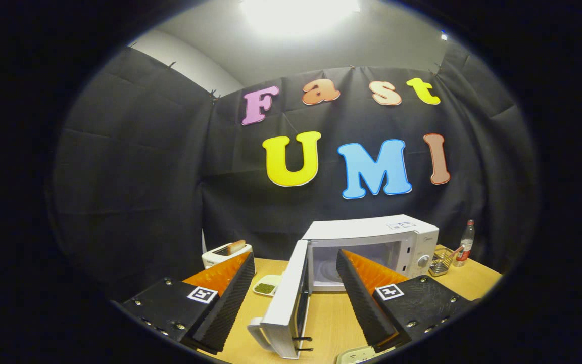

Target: Open the microwave, put the food inside, and close the microwave door.

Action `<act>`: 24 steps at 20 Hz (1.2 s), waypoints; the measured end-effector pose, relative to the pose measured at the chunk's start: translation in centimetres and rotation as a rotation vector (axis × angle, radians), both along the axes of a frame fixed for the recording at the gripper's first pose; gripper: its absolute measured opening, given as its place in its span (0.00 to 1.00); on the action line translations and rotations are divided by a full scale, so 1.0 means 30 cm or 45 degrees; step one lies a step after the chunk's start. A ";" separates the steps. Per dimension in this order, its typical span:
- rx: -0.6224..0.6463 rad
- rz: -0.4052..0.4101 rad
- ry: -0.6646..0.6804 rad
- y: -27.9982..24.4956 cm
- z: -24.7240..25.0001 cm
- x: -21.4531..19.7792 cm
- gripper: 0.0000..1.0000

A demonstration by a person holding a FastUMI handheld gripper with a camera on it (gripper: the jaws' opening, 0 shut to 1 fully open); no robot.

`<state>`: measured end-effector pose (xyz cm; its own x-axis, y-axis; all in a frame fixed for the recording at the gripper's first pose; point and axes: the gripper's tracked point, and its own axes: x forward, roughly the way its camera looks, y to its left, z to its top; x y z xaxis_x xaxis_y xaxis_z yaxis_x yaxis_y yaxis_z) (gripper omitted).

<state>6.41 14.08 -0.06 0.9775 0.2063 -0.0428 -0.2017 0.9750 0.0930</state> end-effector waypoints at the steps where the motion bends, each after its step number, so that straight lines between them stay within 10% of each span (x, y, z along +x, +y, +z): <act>1: -0.006 0.020 0.002 0.031 -0.003 -0.018 0.98; 19: -0.106 0.336 0.294 0.386 -0.449 -0.139 0.99; 24: -0.175 0.326 0.355 0.364 -0.552 -0.123 0.67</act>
<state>2.73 24.99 -16.62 0.8424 0.4154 -0.3432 -0.4250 0.9038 0.0508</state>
